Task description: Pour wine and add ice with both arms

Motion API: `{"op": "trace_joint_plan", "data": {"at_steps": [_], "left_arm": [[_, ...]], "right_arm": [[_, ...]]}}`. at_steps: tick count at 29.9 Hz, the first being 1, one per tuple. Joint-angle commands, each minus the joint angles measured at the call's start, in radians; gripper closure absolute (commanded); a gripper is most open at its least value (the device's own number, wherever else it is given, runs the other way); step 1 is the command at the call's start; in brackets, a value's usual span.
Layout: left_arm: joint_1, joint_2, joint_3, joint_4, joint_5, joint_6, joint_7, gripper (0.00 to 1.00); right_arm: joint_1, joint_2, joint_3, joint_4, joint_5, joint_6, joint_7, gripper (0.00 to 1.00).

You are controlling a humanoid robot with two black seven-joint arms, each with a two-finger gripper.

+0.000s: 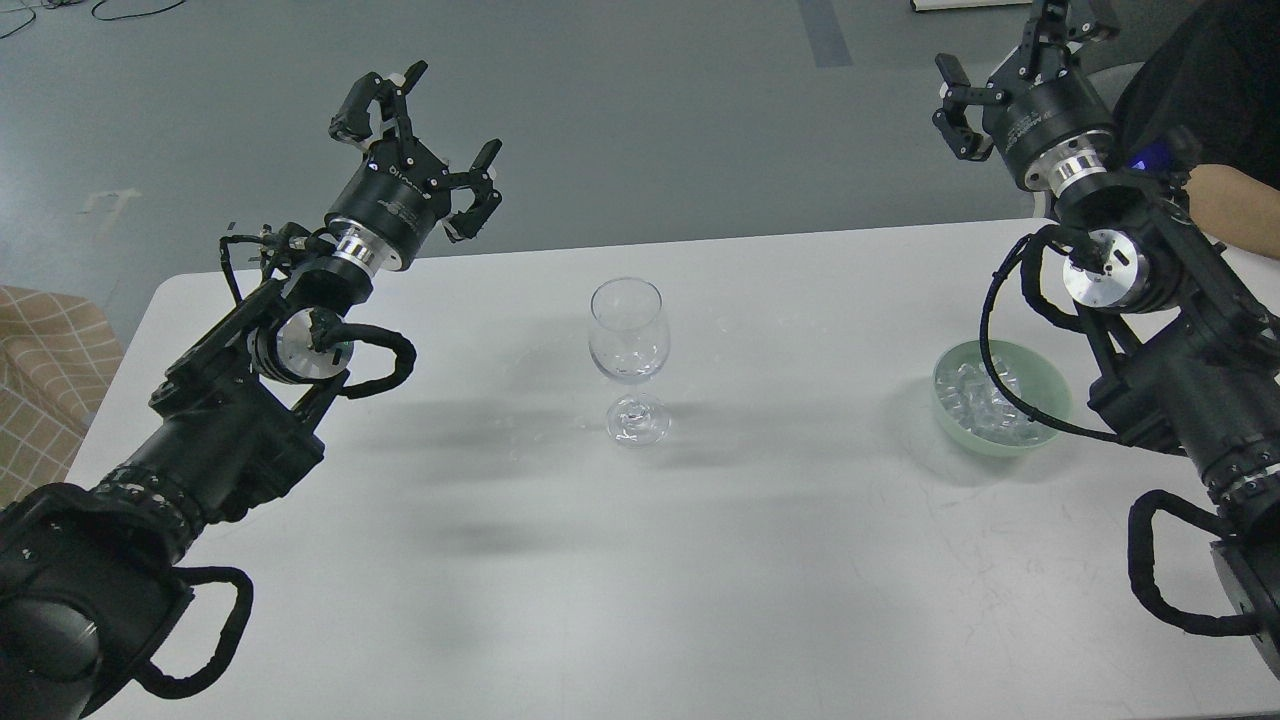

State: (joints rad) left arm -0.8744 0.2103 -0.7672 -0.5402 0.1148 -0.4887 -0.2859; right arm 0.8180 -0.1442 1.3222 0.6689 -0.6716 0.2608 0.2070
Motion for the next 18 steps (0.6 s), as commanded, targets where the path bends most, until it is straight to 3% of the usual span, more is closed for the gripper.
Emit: {"op": "trace_joint_plan", "data": {"at_steps": [1, 6, 12, 18], "left_arm": [[0.002, 0.005, -0.014, 0.0, -0.004, 0.0, -0.001, 0.01], [0.0, 0.001, -0.015, 0.0, -0.003, 0.044, 0.005, 0.01], [0.002, 0.006, -0.037, -0.024, -0.012, 0.0, -0.001, 0.01], [-0.005, 0.058, -0.029, -0.073, -0.009, 0.0, 0.036, 0.01]], "right_arm": [[-0.002, 0.0, 0.0, 0.0, 0.0, -0.002, 0.0, 0.0], [-0.002, 0.0, 0.0, 0.0, 0.0, -0.002, 0.0, 0.0], [-0.002, 0.0, 0.0, 0.0, 0.001, -0.002, 0.0, 0.0], [-0.002, -0.002, 0.0, 0.001, 0.001, -0.002, 0.0, 0.0]]}}
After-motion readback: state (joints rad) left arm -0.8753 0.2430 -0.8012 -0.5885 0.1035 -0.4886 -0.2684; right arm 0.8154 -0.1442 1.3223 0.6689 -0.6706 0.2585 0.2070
